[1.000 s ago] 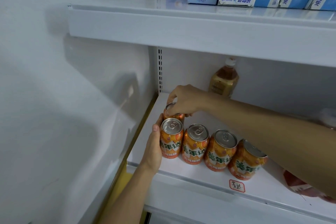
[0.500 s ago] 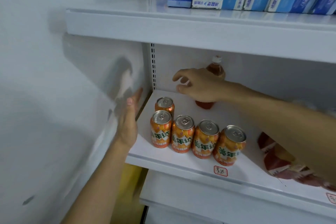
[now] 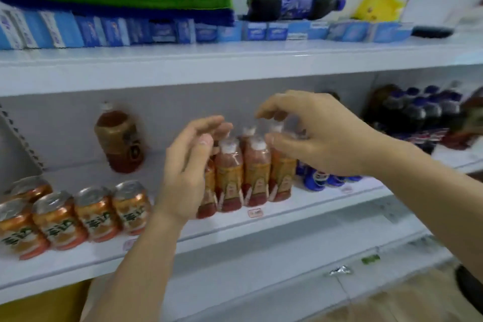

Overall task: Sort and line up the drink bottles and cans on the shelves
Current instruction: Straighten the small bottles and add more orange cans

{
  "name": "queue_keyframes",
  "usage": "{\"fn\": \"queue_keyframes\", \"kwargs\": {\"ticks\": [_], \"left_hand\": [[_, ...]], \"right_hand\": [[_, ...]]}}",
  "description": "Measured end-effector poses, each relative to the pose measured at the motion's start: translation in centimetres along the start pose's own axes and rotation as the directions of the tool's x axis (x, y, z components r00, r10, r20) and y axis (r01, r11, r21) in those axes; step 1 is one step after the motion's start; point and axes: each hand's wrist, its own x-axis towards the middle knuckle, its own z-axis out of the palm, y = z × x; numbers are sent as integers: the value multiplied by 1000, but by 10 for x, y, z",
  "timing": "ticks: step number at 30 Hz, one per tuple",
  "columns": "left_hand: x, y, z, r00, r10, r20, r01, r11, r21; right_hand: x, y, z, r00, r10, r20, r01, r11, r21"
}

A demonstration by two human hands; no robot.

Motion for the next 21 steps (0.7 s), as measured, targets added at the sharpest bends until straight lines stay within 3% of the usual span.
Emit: {"fn": "queue_keyframes", "kwargs": {"ticks": [3,5,8,13,21], "left_hand": [[21,11,97,954,58,294,-129,965,229],[32,14,152,879,31,476,-241,890,388],[41,9,229,766,-32,641,-351,816,460],[62,-17,352,619,-68,783,-475,761,442],[107,-73,548,500,-100,860,-503,776,382]], "right_hand": [[-74,64,-38,986,162,-40,-165,981,-102],[-118,102,-65,961,271,-57,-276,952,-134],[-174,151,-100,920,387,-67,-393,903,-175],[-249,231,-134,848,515,-124,-529,828,-186],[-309,393,-179,765,632,-123,-643,739,-200]]}}
